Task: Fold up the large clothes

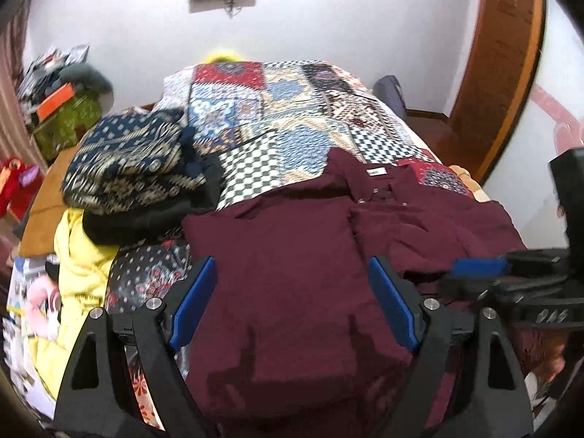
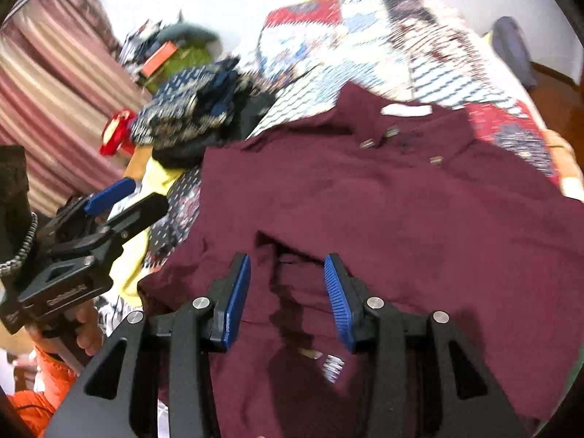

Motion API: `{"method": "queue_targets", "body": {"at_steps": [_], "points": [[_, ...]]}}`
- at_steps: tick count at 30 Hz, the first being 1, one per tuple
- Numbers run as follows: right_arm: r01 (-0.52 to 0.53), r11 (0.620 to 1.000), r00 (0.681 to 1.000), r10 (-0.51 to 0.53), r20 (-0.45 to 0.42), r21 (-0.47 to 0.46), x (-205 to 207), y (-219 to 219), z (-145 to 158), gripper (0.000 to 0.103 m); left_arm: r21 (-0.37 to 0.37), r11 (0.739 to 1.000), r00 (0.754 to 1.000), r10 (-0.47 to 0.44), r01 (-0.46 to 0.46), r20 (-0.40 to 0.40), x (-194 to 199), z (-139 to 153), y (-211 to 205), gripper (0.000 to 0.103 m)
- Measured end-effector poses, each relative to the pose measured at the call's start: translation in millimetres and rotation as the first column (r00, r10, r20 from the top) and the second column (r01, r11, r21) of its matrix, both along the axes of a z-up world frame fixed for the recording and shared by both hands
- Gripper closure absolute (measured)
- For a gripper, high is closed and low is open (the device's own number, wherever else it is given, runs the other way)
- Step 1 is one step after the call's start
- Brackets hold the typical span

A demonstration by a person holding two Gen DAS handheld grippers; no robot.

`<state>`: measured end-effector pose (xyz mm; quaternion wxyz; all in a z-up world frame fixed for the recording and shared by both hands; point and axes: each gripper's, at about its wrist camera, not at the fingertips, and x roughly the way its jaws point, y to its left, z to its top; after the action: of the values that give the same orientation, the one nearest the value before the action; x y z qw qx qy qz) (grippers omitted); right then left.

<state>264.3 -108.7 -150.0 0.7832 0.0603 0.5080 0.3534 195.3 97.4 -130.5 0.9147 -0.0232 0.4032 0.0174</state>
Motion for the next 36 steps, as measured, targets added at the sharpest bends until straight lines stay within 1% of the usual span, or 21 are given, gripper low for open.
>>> {"method": "queue_targets", "body": {"at_steps": [3, 4, 7, 9, 11, 14, 16, 18, 20, 23, 26, 29, 33, 34, 36], "points": [[0.089, 0.996, 0.994, -0.087, 0.066, -0.031, 0, -30, 10, 0.060, 0.027, 0.998, 0.999, -0.050, 0.050, 0.004, 8, 4, -19, 0.019], [0.132, 0.990, 0.987, -0.127, 0.093, -0.045, 0, -45, 12, 0.059, 0.041, 0.997, 0.997, -0.073, 0.073, 0.003, 11, 4, -28, 0.019], [0.229, 0.971, 0.967, -0.218, 0.134, -0.071, -1, -79, 13, 0.059, 0.089, 0.987, 0.991, -0.135, 0.135, -0.013, 21, 1, -53, 0.019], [0.287, 0.954, 0.952, -0.274, 0.137, -0.087, 2, -98, 10, 0.059, 0.114, 0.977, 0.984, -0.178, 0.180, -0.031, 28, -3, -71, 0.019], [0.352, 0.931, 0.933, -0.340, 0.119, -0.101, 5, -120, 0, 0.059, 0.130, 0.965, 0.974, -0.222, 0.226, -0.049, 32, -9, -88, 0.019], [0.410, 0.902, 0.912, -0.402, 0.084, -0.135, 6, -142, -16, 0.059, 0.162, 0.938, 0.951, -0.295, 0.306, -0.087, 39, -21, -120, 0.019], [0.431, 0.888, 0.902, -0.426, 0.066, -0.161, 5, -150, -27, 0.059, 0.174, 0.921, 0.936, -0.333, 0.348, -0.114, 42, -30, -135, 0.019], [0.435, 0.882, 0.899, -0.436, 0.036, -0.178, 3, -153, -40, 0.059, 0.183, 0.901, 0.917, -0.371, 0.394, -0.149, 45, -41, -152, 0.019], [0.434, 0.881, 0.898, -0.440, 0.010, -0.191, 2, -156, -51, 0.059, 0.185, 0.874, 0.889, -0.416, 0.449, -0.191, 48, -53, -169, 0.019], [0.428, 0.881, 0.897, -0.442, -0.028, -0.200, 0, -159, -67, 0.059, 0.193, 0.842, 0.857, -0.458, 0.504, -0.236, 50, -70, -186, 0.019], [0.427, 0.882, 0.898, -0.440, -0.022, -0.197, -4, -161, -72, 0.057, 0.204, 0.824, 0.840, -0.474, 0.529, -0.262, 54, -80, -194, 0.018], [0.421, 0.887, 0.902, -0.431, -0.011, -0.191, -6, -159, -72, 0.050, 0.162, 0.818, 0.816, -0.492, 0.553, -0.303, 65, -91, -198, 0.018], [0.415, 0.887, 0.906, -0.423, 0.004, -0.202, -7, -157, -75, 0.048, 0.122, 0.808, 0.787, -0.508, 0.576, -0.351, 79, -102, -202, 0.018], [0.414, 0.887, 0.907, -0.421, 0.008, -0.207, -7, -156, -75, 0.047, 0.111, 0.807, 0.781, -0.513, 0.580, -0.356, 82, -103, -202, 0.019], [0.412, 0.886, 0.908, -0.419, 0.012, -0.211, -7, -156, -76, 0.047, 0.073, 0.803, 0.767, -0.531, 0.591, -0.360, 86, -104, -202, 0.031]]}}
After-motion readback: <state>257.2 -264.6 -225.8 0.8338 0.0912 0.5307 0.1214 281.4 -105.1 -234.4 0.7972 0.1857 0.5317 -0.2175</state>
